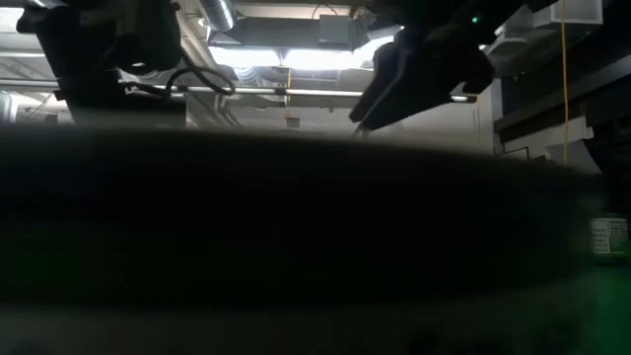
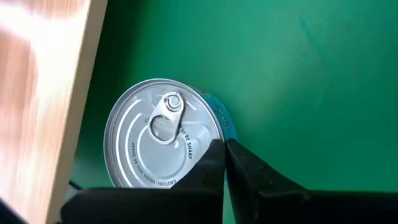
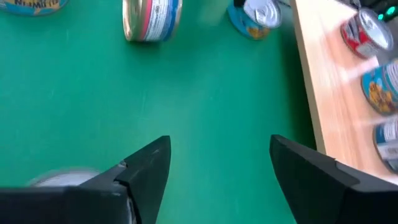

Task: Stack canned seafood by type on shelf
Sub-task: Stack the yellow blue tuna can on top of the other yellow blue tuna cans on the shelf

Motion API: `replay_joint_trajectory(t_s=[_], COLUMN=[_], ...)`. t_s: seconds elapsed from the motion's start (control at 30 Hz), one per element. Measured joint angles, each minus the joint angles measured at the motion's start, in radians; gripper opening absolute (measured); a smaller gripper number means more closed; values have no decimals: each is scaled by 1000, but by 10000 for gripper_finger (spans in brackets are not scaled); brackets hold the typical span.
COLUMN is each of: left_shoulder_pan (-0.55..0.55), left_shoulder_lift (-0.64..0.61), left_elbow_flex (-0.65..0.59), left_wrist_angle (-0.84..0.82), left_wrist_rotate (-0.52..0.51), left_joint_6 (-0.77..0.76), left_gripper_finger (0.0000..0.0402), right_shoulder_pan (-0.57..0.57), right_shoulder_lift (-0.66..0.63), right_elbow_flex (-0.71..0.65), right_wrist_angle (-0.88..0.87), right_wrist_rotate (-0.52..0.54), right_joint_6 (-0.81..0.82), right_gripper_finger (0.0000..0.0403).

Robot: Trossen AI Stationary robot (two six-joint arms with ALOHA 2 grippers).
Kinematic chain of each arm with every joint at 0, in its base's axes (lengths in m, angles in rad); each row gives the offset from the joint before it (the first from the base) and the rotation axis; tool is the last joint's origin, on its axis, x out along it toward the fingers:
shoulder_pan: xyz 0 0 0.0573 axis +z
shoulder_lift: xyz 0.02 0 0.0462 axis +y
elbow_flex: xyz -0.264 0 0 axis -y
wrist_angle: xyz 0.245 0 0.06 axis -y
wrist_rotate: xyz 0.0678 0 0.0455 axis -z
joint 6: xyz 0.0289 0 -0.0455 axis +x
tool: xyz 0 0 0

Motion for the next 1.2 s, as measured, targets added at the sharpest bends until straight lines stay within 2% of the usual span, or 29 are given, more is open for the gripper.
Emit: replay_joint_trajectory(t_s=[0.4,0.8,1.0,1.2], left_shoulder_pan=[1,74,120,161], left_shoulder_lift=[-3,-28,-68,-86], left_elbow_flex=[-2,-2,-1,0], left_wrist_angle=[145,256,284,342], left_wrist_rotate=[20,32,64,148], left_joint_6=[8,121,160,179], left_gripper_finger=[1,0,0,0], right_shoulder_pan=[0,0,-16,-75], right_shoulder_lift=[102,177,180,180], right_elbow_flex=[0,0,0,0], right_wrist_angle=[109,192,212,243], right_wrist_rotate=[32,40,33,28], right_joint_6=[-149,-220,-220,-221], right_gripper_finger=[273,273,273,273])
